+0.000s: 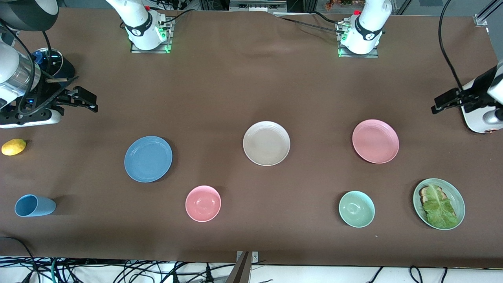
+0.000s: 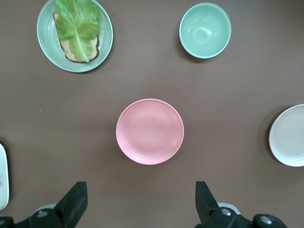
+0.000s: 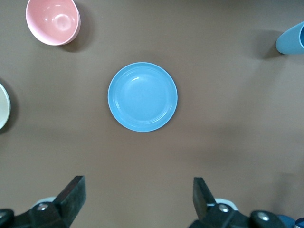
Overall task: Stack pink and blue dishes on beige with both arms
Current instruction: 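Move the left gripper to the pink plate's rim and lower it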
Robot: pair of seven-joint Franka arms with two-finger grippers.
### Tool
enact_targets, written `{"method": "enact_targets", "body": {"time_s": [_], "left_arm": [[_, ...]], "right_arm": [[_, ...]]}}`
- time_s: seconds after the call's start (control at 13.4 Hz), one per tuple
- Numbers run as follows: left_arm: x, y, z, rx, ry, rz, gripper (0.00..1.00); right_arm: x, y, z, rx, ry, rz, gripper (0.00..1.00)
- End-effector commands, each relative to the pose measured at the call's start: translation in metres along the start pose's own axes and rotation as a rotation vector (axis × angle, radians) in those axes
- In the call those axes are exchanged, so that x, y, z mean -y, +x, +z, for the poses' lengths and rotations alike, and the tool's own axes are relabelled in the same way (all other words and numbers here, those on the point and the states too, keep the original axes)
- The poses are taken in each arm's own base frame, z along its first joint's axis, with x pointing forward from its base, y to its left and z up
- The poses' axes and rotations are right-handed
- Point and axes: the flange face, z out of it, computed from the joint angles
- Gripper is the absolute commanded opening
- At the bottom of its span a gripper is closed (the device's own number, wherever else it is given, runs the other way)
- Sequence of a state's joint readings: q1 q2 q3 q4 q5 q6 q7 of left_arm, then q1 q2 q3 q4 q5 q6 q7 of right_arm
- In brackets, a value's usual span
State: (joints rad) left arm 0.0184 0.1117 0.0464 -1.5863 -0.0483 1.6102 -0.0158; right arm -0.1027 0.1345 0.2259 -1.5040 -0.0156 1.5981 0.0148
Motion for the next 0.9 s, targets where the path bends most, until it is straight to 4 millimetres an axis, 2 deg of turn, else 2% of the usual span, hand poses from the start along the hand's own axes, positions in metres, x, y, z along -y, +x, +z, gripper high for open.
{"method": "enact_targets", "body": {"time_s": [0.0, 0.07, 0.3, 0.37, 0.45, 0.6, 0.67, 0.82], "left_arm": [[0.001, 0.02, 0.033, 0.051, -0.014, -0.004, 1.0], [0.003, 0.031, 0.06, 0.097, -0.011, -0.004, 1.0], [0.003, 0.048, 0.119, 0.192, 0.014, -0.005, 1.0], [0.011, 0.056, 0.146, 0.23, 0.013, -0.006, 1.0], [0.022, 0.06, 0.165, 0.234, 0.011, -0.021, 1.0], [0.032, 0.057, 0.202, 0.216, 0.003, 0.033, 1.0], [0.049, 0.049, 0.225, 0.198, -0.007, 0.079, 1.0], [0.073, 0.033, 0.255, 0.148, -0.017, 0.14, 1.0]], "right_arm": [[0.001, -0.004, -0.007, 0.001, 0.013, 0.014, 1.0], [0.001, -0.004, -0.007, 0.001, 0.013, 0.014, 1.0], [0.001, -0.004, -0.007, 0.001, 0.013, 0.014, 1.0], [0.001, -0.004, -0.007, 0.001, 0.013, 0.014, 1.0], [0.001, -0.004, -0.007, 0.001, 0.013, 0.014, 1.0], [0.001, -0.004, -0.007, 0.001, 0.013, 0.014, 1.0], [0.001, -0.004, -0.007, 0.001, 0.013, 0.014, 1.0], [0.001, -0.004, -0.007, 0.001, 0.013, 0.014, 1.0]]}}
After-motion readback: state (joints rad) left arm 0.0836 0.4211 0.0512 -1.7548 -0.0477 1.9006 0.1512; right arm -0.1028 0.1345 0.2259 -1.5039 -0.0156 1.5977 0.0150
